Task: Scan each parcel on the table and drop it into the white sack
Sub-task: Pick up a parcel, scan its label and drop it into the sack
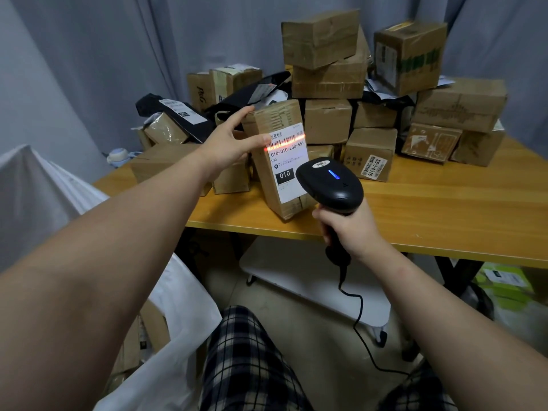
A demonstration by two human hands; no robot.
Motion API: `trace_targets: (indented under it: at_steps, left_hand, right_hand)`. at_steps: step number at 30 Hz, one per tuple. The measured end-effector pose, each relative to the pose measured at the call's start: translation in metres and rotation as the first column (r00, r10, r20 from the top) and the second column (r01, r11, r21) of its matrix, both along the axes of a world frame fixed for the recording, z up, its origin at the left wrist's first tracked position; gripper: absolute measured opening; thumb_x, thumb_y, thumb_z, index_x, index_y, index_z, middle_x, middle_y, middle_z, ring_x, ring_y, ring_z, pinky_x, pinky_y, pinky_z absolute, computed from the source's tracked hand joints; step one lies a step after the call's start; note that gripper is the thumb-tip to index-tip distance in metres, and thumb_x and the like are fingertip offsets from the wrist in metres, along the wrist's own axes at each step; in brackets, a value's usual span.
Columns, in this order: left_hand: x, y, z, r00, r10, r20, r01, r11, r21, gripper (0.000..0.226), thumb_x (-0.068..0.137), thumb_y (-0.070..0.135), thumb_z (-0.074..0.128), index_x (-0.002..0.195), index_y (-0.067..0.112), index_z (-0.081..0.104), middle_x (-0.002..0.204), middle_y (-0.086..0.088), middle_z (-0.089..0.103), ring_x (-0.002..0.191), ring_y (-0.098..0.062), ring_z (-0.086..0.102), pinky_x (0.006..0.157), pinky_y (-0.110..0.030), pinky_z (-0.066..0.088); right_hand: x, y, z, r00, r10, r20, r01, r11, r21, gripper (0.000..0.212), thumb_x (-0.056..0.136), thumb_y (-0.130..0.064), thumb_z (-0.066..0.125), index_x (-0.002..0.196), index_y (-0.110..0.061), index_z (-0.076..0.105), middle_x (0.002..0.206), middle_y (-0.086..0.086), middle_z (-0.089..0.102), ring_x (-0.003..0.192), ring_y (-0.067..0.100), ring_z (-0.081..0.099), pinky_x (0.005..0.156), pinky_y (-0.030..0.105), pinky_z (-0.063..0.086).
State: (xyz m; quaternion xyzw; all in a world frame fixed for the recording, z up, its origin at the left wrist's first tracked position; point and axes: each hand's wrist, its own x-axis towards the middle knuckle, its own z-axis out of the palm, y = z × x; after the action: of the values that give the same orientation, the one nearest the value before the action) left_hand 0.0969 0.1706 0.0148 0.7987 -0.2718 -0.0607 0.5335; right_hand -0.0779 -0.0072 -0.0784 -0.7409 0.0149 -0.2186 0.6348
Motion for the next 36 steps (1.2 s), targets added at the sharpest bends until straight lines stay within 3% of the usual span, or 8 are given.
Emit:
trace_targets:
  at_steps: [6, 10, 14, 21, 25, 29, 33, 36]
  left_hand:
    - [-0.007, -0.001, 0.002, 1.0, 0.005, 0.015, -0.005, 1.0, -0.004, 0.079, 0.074, 0.043, 0.079, 0.14, 0.046, 0.036, 0.143, -0.001, 0.044, 0.126, -0.024, 0.049, 0.1, -0.044, 0.049]
    - [-0.024, -0.001, -0.001, 0.99, 0.044, 0.13, -0.039, 0.998, -0.039, 0.075, 0.079, 0.035, 0.077, 0.141, 0.035, 0.036, 0.129, 0.008, 0.044, 0.122, -0.018, 0.047, 0.097, -0.042, 0.051]
    - [-0.038, 0.008, -0.005, 0.973, 0.089, 0.213, -0.071, 0.993, -0.09, 0.071, 0.082, 0.031, 0.074, 0.141, 0.03, 0.037, 0.115, 0.019, 0.046, 0.103, 0.001, 0.048, 0.091, -0.029, 0.052]
    - [-0.052, 0.056, -0.009, 0.941, 0.202, 0.27, -0.15, 0.968, -0.202, 0.065, 0.081, 0.032, 0.075, 0.135, 0.033, 0.04, 0.121, 0.016, 0.051, 0.11, 0.001, 0.05, 0.082, -0.008, 0.045]
    - [-0.068, 0.116, -0.028, 0.91, 0.335, 0.244, -0.253, 0.915, -0.314, 0.063, 0.076, 0.034, 0.079, 0.128, 0.037, 0.043, 0.121, 0.007, 0.058, 0.098, 0.006, 0.057, 0.081, -0.011, 0.045]
    - [-0.096, 0.203, -0.068, 0.821, 0.546, 0.168, -0.467, 0.811, -0.352, 0.064, 0.068, 0.046, 0.074, 0.123, 0.049, 0.043, 0.125, -0.001, 0.056, 0.104, -0.008, 0.059, 0.076, -0.015, 0.049]
    - [-0.108, 0.286, -0.119, 0.646, 0.749, 0.144, -0.717, 0.661, -0.221, 0.071, 0.062, 0.054, 0.075, 0.124, 0.044, 0.042, 0.124, 0.0, 0.053, 0.105, -0.007, 0.057, 0.077, -0.019, 0.049]
    - [-0.091, 0.325, -0.161, 0.587, 0.8, 0.123, -0.808, 0.569, 0.153, 0.084, 0.058, 0.06, 0.078, 0.13, 0.038, 0.04, 0.126, -0.007, 0.048, 0.106, -0.021, 0.056, 0.086, -0.034, 0.051]
  right_hand:
    - [-0.001, 0.004, 0.0, 1.0, 0.013, -0.005, -0.013, 1.0, 0.009, 0.026, 0.084, 0.005, 0.064, 0.062, -0.003, 0.054, 0.043, 0.003, 0.05, 0.035, 0.015, 0.045, 0.043, 0.024, 0.041]
    - [-0.001, 0.007, 0.002, 1.0, 0.018, 0.01, -0.018, 1.0, 0.017, 0.018, 0.085, 0.004, 0.065, 0.068, 0.002, 0.058, 0.044, 0.003, 0.049, 0.035, 0.016, 0.045, 0.042, 0.025, 0.04]
    - [0.001, 0.01, 0.006, 0.998, 0.051, 0.035, -0.05, 0.999, -0.021, 0.01, 0.085, 0.003, 0.065, 0.077, 0.006, 0.061, 0.046, 0.001, 0.051, 0.037, 0.015, 0.047, 0.043, 0.025, 0.042]
    - [0.021, 0.053, 0.019, 0.97, 0.235, 0.061, -0.234, 0.972, -0.022, 0.01, 0.075, -0.01, 0.067, 0.079, -0.002, 0.062, 0.045, -0.001, 0.05, 0.035, 0.014, 0.045, 0.043, 0.023, 0.04]
    - [0.036, 0.1, 0.014, 0.913, 0.407, -0.039, -0.408, 0.912, -0.031, 0.027, 0.074, -0.015, 0.066, 0.077, 0.01, 0.057, 0.043, 0.0, 0.049, 0.036, 0.015, 0.044, 0.046, 0.026, 0.039]
    - [0.054, 0.151, -0.018, 0.84, 0.487, -0.238, -0.514, 0.856, -0.061, 0.028, 0.08, 0.001, 0.074, 0.062, -0.014, 0.058, 0.046, -0.002, 0.053, 0.043, 0.015, 0.048, 0.049, 0.028, 0.039]
    - [0.079, 0.198, -0.057, 0.726, 0.489, -0.483, -0.622, 0.767, -0.157, 0.024, 0.082, -0.006, 0.072, 0.065, -0.011, 0.057, 0.048, -0.006, 0.055, 0.044, 0.004, 0.05, 0.045, 0.019, 0.04]
    - [0.101, 0.231, -0.079, 0.701, 0.444, -0.558, -0.652, 0.716, -0.25, 0.018, 0.083, -0.014, 0.071, 0.074, -0.004, 0.058, 0.058, 0.003, 0.058, 0.047, 0.008, 0.053, 0.049, 0.024, 0.041]
